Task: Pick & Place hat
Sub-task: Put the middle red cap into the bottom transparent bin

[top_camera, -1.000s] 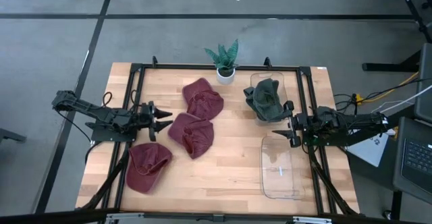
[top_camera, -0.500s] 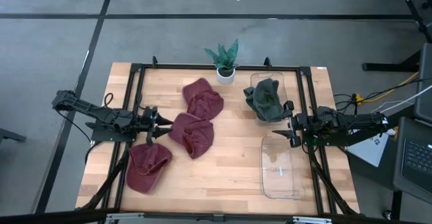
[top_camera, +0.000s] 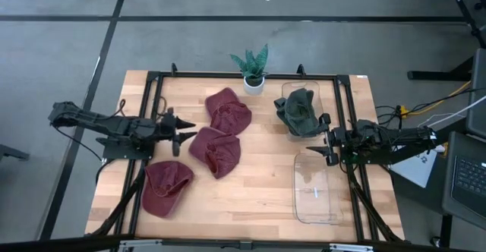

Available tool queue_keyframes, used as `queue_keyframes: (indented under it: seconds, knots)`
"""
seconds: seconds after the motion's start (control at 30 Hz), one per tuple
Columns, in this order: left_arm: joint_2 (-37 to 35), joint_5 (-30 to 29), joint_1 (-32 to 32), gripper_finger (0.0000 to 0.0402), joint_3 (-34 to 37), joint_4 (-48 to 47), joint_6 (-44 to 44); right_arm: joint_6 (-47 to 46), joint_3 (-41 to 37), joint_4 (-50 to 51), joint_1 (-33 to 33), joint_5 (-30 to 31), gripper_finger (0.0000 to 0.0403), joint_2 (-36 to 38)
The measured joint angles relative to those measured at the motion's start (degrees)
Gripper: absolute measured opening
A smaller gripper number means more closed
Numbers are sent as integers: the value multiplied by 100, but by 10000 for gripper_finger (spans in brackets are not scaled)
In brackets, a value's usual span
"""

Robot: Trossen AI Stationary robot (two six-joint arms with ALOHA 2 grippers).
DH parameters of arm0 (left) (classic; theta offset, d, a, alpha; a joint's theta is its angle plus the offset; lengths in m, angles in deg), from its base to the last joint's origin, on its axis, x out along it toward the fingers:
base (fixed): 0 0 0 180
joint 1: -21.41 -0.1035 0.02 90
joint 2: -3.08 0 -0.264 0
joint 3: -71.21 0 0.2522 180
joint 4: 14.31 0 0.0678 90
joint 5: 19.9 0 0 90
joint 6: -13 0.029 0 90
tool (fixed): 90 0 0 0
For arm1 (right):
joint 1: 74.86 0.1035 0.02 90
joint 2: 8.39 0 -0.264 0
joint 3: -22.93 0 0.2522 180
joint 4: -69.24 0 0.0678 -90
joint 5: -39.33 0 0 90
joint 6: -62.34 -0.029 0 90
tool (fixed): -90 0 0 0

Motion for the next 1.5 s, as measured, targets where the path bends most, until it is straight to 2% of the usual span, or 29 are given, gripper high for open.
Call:
queue_keyframes:
  seconds: [0.23, 0.47, 0.67, 0.87, 1.27, 1.4, 1.5]
  knots:
    - [1693, -4, -346, 149, -778, 322, 13, 0, 0, 1, -2, 0, 229, 0]
    - [3318, 30, -354, 148, -1792, 428, 192, 0, 0, 0, -2, 2, 229, 0]
    - [4395, 35, -352, 150, -2633, 384, 273, 0, 0, 0, -2, 0, 229, 0]
    - [5122, 7, -182, 148, -3388, -172, 1233, 0, 0, 0, -2, 0, 229, 0]
    - [6145, 98, -201, 147, -4598, -1412, 1263, 0, 0, 0, -2, 0, 229, 0]
    - [6401, 716, -416, 146, -4984, -1853, 1212, 0, 0, 1, -1, 1, 229, 0]
    - [6547, 1119, -580, 147, -5228, -2259, 853, 0, 0, 2, 0, 0, 229, 0]
